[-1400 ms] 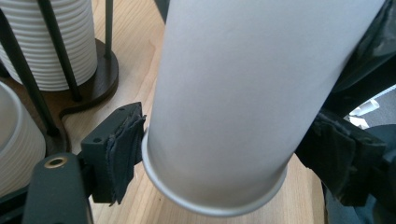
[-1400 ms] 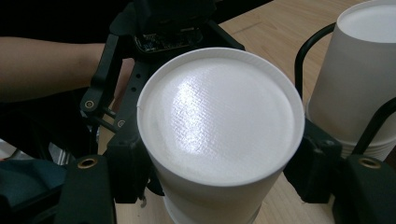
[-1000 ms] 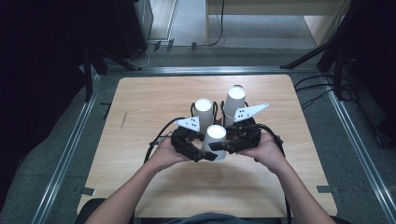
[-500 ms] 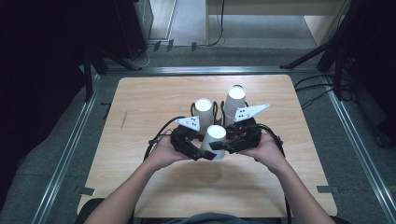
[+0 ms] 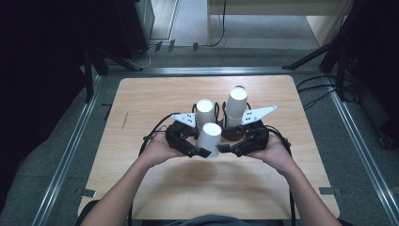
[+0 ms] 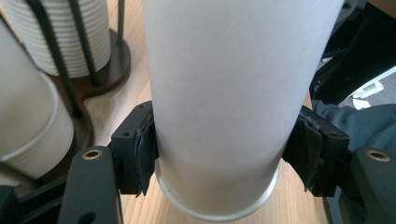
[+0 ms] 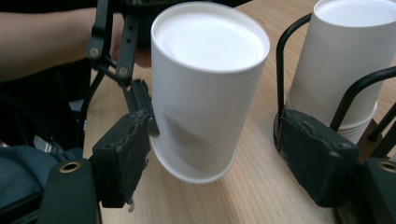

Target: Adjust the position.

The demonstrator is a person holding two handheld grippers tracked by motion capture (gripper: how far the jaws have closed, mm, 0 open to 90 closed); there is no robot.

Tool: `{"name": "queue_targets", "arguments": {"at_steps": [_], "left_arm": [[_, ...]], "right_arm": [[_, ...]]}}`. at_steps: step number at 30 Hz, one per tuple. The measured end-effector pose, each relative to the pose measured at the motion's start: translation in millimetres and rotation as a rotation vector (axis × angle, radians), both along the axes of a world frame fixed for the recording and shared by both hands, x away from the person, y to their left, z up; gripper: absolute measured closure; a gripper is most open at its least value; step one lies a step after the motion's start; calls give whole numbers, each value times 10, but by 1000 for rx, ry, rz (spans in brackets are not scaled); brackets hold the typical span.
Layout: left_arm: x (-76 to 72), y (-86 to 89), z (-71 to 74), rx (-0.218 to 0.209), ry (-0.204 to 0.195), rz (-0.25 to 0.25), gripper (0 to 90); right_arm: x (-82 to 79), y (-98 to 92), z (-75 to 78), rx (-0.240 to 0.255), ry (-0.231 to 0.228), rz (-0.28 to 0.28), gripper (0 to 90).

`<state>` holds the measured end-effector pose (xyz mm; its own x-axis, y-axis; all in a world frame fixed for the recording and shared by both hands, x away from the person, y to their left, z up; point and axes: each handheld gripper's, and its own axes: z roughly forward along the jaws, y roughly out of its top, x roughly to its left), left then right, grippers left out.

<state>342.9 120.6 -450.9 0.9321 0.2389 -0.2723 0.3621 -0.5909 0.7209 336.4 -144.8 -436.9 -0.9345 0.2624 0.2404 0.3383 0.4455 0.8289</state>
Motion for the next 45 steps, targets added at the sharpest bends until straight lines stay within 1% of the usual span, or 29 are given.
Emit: {"name": "queue_targets", "arguments": {"at_steps": [1,3,4,7,8,11,12,15,18,19,21,22,25,27,28,29,30,31,32,33,35,37,40,45], "left_arm": [[2,7,10,15,-8,0,321],[8,22,35,37,-13,-5,321],[12,31,50,48,-22,-7,320],[44,62,100,74,-25,-14,320],[61,71,119,89,-30,-16,320],[101,90,165,116,-27,-34,320],[109,92,177,131,-37,-38,320],[142,85,199,172,-41,-54,319],[179,74,214,196,-39,-66,318],[188,69,218,211,-39,-71,318],[197,52,220,249,-53,-73,318],[201,41,214,260,-55,-76,318],[200,25,190,278,-43,-88,317],[180,7,167,298,-53,-111,316],[168,-4,152,303,-57,-117,316],[155,-14,135,297,-60,-118,316],[148,-25,116,285,-59,-121,316],[147,-41,98,288,-48,-131,316],[136,-58,84,303,-54,-133,315],[130,-72,72,307,-53,-135,316],[111,-94,59,303,-48,-143,316],[89,-109,58,319,-61,-157,315],[55,-127,59,320,-69,-171,316],[40,-158,39,325,-75,-187,314]], "right_arm": [[-4,7,-8,-5,2,3,256],[-11,17,-21,-20,-9,6,256],[-11,21,-27,-26,-16,9,256],[-18,34,-40,-38,-23,15,257],[-18,37,-42,-40,-25,15,258],[1,46,-46,-36,-32,14,262],[8,50,-46,-35,-32,13,264],[42,65,-46,-28,-34,18,271],[102,94,-38,-37,-33,28,271],[118,106,-30,-40,-36,29,271],[147,123,-12,-38,-41,34,271],[155,128,-3,-37,-41,36,271],[170,138,1,-34,-52,36,271],[168,140,-4,-32,-51,40,271],[166,143,-8,-29,-54,41,271],[166,151,-15,-27,-55,47,271],[155,170,-28,-39,-56,57,271],[155,170,-28,-39,-56,57,271],[151,181,-35,-44,-55,64,272],[148,195,-42,-47,-55,69,271],[136,224,-51,-56,-58,79,271],[127,254,-62,-63,-52,90,271],[119,293,-74,-68,-45,104,272],[107,352,-86,-80,-35,129,288]]}}
